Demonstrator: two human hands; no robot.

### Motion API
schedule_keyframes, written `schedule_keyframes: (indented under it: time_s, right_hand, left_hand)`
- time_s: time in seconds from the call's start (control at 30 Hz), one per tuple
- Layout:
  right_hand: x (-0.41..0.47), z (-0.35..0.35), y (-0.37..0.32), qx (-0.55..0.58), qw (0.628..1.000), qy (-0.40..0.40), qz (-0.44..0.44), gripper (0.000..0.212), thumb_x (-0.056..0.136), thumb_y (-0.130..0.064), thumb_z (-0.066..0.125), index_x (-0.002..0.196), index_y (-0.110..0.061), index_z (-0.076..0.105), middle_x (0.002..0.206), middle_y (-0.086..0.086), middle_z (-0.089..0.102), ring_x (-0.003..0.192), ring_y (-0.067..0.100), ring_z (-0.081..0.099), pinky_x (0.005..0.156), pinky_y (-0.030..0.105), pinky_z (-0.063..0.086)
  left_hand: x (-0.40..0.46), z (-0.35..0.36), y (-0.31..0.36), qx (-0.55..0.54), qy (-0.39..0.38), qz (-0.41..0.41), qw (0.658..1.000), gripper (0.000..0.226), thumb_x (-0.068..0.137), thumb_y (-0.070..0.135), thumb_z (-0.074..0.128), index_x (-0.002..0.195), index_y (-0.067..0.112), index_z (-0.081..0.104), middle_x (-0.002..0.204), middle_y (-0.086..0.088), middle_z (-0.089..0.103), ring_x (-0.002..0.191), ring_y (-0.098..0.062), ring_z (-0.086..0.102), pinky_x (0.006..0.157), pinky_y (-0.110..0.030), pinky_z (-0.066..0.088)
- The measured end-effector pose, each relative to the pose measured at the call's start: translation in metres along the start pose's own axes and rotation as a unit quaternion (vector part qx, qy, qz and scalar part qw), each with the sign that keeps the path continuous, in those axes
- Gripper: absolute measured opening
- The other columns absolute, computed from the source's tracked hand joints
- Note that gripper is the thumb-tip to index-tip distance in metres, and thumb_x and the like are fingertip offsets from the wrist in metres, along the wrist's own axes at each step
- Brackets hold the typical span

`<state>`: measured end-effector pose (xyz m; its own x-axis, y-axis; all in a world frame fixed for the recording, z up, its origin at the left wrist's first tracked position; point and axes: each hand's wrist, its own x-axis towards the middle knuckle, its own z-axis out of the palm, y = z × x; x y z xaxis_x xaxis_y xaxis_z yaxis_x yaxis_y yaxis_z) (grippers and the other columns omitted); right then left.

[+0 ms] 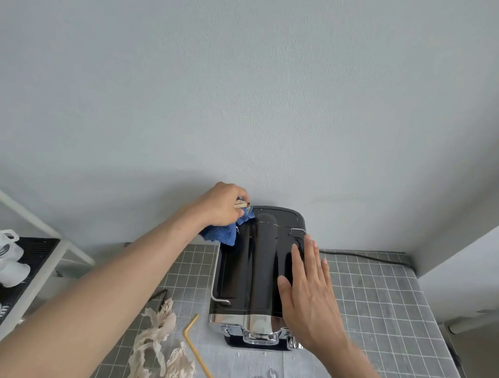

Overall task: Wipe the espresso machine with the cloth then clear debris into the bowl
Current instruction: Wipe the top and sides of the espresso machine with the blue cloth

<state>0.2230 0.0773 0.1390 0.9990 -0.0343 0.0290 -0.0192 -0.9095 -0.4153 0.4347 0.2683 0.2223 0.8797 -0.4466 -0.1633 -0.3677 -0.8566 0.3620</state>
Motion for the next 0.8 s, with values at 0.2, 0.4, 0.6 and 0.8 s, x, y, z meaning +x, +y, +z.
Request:
schedule_keyframes:
  time_s: [0.2,0.4,0.6,0.8]
  right_hand:
    - [0.001,0.001,0.001,-0.005,1.0,0.001,0.002,0.066,0.109,-0.041,0.017,0.167,-0.011,0.005,0.172,0.009,-0.023,0.158,0.018,-0.027,0.132,0.048,0.001]
    - [0.001,0.001,0.0,-0.006,1.0,0.002,0.003,0.066,0.109,-0.041,0.017,0.167,-0.011,0.005,0.172,0.008,-0.025,0.157,0.018,-0.028,0.132,0.048,-0.001]
    - [0.001,0.002,0.0,-0.004,1.0,0.004,-0.004,0.065,0.109,-0.041,0.016,0.167,-0.012,0.007,0.172,0.008,-0.023,0.158,0.018,-0.027,0.132,0.046,-0.003]
    - [0.001,0.0,0.002,-0.004,1.0,0.002,-0.004,0.066,0.109,-0.042,0.016,0.167,-0.012,0.007,0.172,0.008,-0.024,0.158,0.019,-0.027,0.132,0.045,-0.004]
  left_hand:
    - [0.023,0.018,0.043,0.002,0.035,0.065,0.997,0.03,0.091,0.021,0.075,0.12,0.027,0.066,0.111,-0.001,0.068,0.099,-0.023,0.061,0.083,-0.04,0.053]
    - [0.016,0.016,0.023,0.014,0.056,0.05,0.997,0.026,0.092,0.024,0.073,0.116,0.022,0.063,0.105,0.0,0.067,0.092,-0.023,0.061,0.072,-0.034,0.046]
    - [-0.003,0.005,-0.014,0.032,0.038,-0.016,0.999,0.016,0.088,0.02,0.071,0.103,0.024,0.075,0.099,-0.005,0.067,0.093,-0.025,0.06,0.075,-0.037,0.052]
    - [0.006,0.01,0.012,-0.017,0.041,0.017,0.999,0.019,0.088,0.018,0.075,0.107,0.02,0.073,0.104,-0.005,0.068,0.09,-0.021,0.064,0.078,-0.038,0.056]
